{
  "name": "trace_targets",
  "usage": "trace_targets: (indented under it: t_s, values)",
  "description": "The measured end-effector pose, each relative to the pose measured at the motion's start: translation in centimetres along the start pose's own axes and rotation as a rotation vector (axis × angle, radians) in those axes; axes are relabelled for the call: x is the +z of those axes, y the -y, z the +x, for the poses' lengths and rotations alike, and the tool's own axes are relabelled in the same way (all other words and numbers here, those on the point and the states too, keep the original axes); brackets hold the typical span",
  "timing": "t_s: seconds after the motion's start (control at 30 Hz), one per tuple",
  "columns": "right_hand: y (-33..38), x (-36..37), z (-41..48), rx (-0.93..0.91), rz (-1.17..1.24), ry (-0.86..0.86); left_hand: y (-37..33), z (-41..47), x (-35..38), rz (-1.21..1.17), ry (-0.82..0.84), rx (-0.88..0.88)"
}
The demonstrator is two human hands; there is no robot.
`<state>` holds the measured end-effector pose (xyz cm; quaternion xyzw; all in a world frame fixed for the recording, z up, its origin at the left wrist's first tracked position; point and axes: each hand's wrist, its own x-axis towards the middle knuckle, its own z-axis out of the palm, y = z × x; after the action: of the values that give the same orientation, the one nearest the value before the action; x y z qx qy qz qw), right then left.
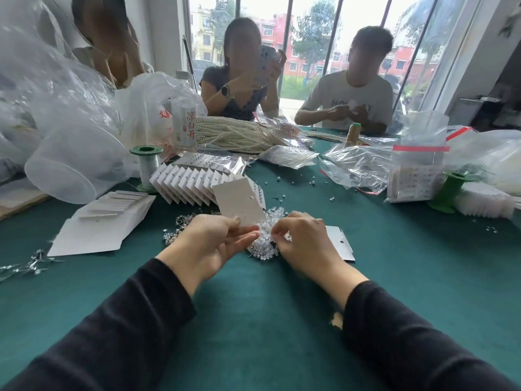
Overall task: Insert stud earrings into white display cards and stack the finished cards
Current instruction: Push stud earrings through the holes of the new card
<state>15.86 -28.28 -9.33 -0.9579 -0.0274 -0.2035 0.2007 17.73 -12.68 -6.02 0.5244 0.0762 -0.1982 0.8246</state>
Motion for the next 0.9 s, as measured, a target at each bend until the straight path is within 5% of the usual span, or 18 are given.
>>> trace_targets:
  t_s: [0.37, 0.9]
  values:
    - [0.0, -0.4, -0.4, -0.023, 0.056, 0.069, 0.9, 1.0, -0.4, 0.027, 0.033, -0.079]
    - [0.2, -0.9, -0.8, 0.104, 0.285, -0.148, 2.4, 0.9, 0.5, 0.220, -0.058, 0.068]
